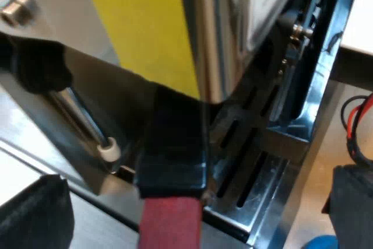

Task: Put the handle in the coffee machine

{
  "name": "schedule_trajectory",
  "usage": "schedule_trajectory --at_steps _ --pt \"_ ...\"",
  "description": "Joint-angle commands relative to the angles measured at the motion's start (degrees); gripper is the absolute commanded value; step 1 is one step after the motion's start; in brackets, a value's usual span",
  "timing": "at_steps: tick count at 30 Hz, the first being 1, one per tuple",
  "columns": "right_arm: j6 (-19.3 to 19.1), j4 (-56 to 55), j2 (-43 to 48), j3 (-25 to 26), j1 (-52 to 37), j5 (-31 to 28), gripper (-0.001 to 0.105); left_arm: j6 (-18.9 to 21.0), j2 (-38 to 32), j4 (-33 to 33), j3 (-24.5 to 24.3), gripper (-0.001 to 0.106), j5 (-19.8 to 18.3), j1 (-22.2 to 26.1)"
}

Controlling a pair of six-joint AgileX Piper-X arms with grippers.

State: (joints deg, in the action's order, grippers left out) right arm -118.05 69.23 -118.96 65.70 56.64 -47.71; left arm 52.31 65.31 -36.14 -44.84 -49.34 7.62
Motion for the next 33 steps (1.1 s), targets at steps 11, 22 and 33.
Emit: schedule_trajectory --at_steps 11,22,33 --pt "2.6 3.7 3.0 1.1 -0.3 0.0 0.029 0.2 -1.6 0.4 -2.0 0.090 -7.2 8.4" --pt "2.6 3.7 3.0 1.1 -0.3 0.0 0.029 0.4 -1.6 0.9 -4.8 0.079 -1.1 8.1" --pt "2.6 3.7 3.0 1.1 -0.3 0.0 0.029 1.9 -1.0 8.0 -4.8 0.001 1.1 8.1"
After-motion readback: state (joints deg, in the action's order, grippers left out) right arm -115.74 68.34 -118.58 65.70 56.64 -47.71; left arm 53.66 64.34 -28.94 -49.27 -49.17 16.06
